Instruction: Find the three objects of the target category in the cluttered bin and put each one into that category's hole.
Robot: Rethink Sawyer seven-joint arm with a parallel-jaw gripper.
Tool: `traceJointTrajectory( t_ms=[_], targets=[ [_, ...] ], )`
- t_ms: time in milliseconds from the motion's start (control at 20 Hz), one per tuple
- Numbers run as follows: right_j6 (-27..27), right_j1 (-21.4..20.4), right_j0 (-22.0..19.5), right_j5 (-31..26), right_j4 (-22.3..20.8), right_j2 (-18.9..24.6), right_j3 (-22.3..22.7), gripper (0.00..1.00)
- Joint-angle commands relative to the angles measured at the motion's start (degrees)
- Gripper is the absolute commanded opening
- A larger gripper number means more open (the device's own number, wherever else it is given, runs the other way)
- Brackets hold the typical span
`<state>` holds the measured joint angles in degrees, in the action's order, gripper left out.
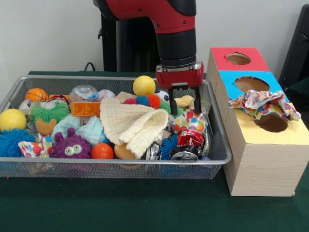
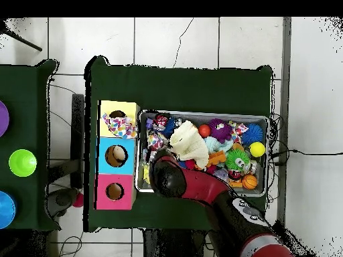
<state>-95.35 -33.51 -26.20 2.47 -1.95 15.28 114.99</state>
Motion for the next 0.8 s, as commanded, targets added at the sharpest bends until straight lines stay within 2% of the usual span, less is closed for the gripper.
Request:
traceJointTrajectory(
  t_ms=[50,250,500,650,800],
  targets=[
    [-3.4,-0.8,1.9,1.9,-4.1,-5.6,-7.7,1.00],
    [-5.8,-0.7,1.3,3.8,-4.7,-5.1,-7.0,1.00],
    [-9.3,0.1,0.7,9.3,-4.6,-4.6,-6.2,1.00],
    [-10.1,0.2,0.8,10.1,-3.8,-4.6,-5.9,1.00],
    [-12.0,0.5,-0.6,10.3,-2.4,-2.4,-4.5,1.00]
  ],
)
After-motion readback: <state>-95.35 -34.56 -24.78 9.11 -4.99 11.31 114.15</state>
